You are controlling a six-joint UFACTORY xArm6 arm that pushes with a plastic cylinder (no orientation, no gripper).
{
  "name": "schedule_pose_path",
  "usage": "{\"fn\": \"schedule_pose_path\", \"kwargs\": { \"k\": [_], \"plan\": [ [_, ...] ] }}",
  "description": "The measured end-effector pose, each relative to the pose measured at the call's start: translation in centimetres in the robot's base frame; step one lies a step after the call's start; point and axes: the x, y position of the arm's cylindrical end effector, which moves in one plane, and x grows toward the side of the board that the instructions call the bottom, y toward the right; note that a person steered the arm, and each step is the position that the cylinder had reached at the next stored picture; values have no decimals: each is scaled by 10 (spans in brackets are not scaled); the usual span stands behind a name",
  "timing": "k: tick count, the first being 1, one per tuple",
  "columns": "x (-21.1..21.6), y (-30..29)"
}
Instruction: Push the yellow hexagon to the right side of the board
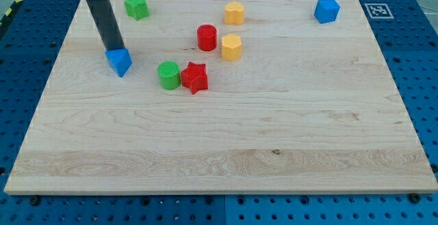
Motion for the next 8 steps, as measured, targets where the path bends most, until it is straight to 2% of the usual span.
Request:
{"fn": "schedule_pose_path", "kwargs": {
  "k": [1,2,5,8],
  "plan": [
    [-16,1],
    [-20,20],
    [-22,30],
    [-25,143]
  ]
}}
